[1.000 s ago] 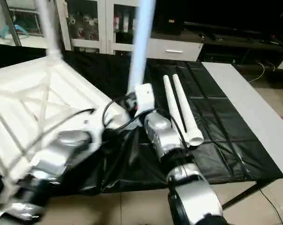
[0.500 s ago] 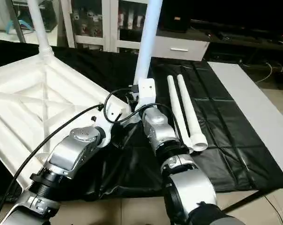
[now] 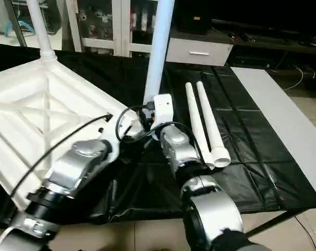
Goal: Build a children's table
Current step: Pick table leg
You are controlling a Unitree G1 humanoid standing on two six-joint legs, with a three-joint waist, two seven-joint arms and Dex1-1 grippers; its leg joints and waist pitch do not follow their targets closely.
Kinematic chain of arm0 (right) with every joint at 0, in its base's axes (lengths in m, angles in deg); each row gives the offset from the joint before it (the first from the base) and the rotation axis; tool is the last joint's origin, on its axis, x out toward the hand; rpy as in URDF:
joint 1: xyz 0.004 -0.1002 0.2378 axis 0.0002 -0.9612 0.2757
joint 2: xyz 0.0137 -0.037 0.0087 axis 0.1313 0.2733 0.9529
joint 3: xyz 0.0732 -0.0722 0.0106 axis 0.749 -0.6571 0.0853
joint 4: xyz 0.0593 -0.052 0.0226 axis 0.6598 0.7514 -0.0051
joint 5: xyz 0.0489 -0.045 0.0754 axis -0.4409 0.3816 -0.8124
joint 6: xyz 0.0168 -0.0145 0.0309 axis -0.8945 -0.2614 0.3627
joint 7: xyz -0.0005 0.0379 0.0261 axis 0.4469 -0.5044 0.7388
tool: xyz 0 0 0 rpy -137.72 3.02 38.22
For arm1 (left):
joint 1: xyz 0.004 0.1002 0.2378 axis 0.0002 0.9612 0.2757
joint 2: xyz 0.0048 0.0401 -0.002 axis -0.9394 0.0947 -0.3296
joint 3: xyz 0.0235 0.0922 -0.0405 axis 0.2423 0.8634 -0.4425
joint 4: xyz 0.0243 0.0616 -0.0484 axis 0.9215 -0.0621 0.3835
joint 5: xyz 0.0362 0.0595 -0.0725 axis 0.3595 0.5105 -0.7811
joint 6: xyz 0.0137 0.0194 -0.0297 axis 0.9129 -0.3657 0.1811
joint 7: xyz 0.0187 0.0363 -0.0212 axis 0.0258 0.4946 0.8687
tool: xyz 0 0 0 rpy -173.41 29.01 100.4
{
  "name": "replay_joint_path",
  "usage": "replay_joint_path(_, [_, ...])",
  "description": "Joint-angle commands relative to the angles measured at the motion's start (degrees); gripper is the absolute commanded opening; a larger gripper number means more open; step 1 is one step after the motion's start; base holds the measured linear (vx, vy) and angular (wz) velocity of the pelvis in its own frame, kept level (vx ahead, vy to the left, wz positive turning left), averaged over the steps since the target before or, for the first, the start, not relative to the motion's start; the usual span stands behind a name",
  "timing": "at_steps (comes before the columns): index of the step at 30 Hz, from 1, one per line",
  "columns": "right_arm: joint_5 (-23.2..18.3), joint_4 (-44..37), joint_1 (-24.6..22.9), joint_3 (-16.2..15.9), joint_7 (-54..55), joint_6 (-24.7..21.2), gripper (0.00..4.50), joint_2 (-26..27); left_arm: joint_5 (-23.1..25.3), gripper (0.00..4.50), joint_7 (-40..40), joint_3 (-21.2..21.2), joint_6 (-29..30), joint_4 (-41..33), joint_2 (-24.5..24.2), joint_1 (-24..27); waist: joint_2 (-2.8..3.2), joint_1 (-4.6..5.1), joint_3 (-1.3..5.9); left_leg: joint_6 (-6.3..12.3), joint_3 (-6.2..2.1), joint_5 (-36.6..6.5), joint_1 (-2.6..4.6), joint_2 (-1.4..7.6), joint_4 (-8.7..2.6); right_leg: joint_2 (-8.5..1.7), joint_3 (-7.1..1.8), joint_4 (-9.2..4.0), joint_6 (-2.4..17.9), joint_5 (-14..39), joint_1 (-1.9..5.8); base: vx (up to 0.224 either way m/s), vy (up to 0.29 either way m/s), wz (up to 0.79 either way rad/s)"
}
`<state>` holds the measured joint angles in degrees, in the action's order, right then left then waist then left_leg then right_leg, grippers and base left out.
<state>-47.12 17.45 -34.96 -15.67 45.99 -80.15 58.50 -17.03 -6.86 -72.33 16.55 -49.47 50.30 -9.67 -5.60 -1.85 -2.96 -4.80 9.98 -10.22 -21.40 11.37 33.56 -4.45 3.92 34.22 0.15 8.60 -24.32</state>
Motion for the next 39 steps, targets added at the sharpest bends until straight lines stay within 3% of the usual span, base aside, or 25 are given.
replay_joint_path(1, [-0.52,-5.92,-2.34,-0.63,-3.60,-1.08,3.42,-2.16,-1.59,0.00,4.42,0.63,-3.47,-2.42,-2.23,0.58,0.77,-0.30,3.63,1.47,-0.09,-11.86,0.55,1.74,-4.01,-3.34,-2.45,-3.42,9.39,12.56,2.95,0.000,0.000,0.00])
replay_joint_path(3, [-0.77,-9.89,-4.32,-1.06,-5.72,-2.24,3.63,-3.20,-2.03,0.00,7.33,1.27,-4.50,-3.01,-4.24,0.84,0.71,-0.34,3.79,1.26,-0.08,-10.23,0.58,1.72,-3.97,-3.09,-2.46,-3.06,9.91,10.45,3.06,0.000,0.000,0.00])
replay_joint_path(7, [-1.72,-18.25,-8.43,-1.98,-9.94,-5.95,3.90,-5.98,-3.10,0.00,12.78,1.93,-4.97,-4.33,-8.40,1.33,1.23,-0.58,3.79,0.63,0.05,-9.71,0.91,1.83,-3.99,-2.99,-2.54,-2.80,11.05,8.62,2.99,0.000,0.000,0.00])
replay_joint_path(10, [-2.29,-24.48,-11.52,-3.11,-14.32,-9.77,3.90,-8.90,-4.00,0.00,17.21,2.24,-5.68,-4.85,-11.67,1.62,1.24,-0.89,3.65,0.27,-0.01,-10.59,0.90,1.72,-4.12,-2.87,-2.57,-2.96,10.43,9.68,3.21,0.000,0.000,0.00])
replay_joint_path(14, [-2.64,-29.12,-13.74,-4.21,-18.34,-13.56,3.90,-11.49,-5.05,0.00,21.08,2.58,-7.06,-4.64,-14.22,1.47,1.37,-0.85,3.71,-0.45,-0.01,-11.26,0.90,1.79,-4.10,-3.02,-2.63,-3.00,11.03,10.11,3.15,0.000,0.000,0.00])
replay_joint_path(17, [-2.70,-31.38,-14.95,-4.08,-19.51,-14.00,3.90,-12.46,-5.09,0.00,22.21,2.30,-8.55,-3.84,-15.09,0.91,1.36,-0.99,3.74,-0.58,-0.01,-11.24,1.04,1.84,-4.08,-3.00,-2.63,-2.98,11.34,10.03,3.14,0.000,0.000,0.00])
replay_joint_path(18, [-2.65,-31.60,-15.18,-4.15,-19.64,-13.90,3.63,-12.52,-5.09,0.00,22.25,2.27,-8.60,-3.74,-15.08,0.88,1.40,-1.11,3.68,-0.69,0.06,-11.24,1.07,1.82,-4.05,-3.02,-2.66,-3.01,11.44,10.18,3.08,0.000,0.000,0.00])
replay_joint_path(24, [-4.97,-36.90,-18.35,-4.01,-20.12,-16.13,3.14,-10.96,-5.56,0.00,22.47,2.21,-9.85,-3.51,-15.03,1.49,1.48,-1.59,3.66,-1.14,-0.03,-11.48,1.10,1.86,-4.16,-3.01,-2.64,-3.00,11.05,10.15,3.14,0.000,0.000,0.00])
replay_joint_path(39, [-5.26,-39.21,-18.77,-3.54,-20.28,-16.50,1.90,-11.12,-5.55,0.00,23.13,2.34,-11.29,-3.64,-15.15,2.36,1.46,-1.70,3.69,-1.24,0.02,-10.69,1.20,1.81,-4.04,-3.03,-2.66,-2.80,11.36,9.02,3.22,0.000,0.000,0.00])
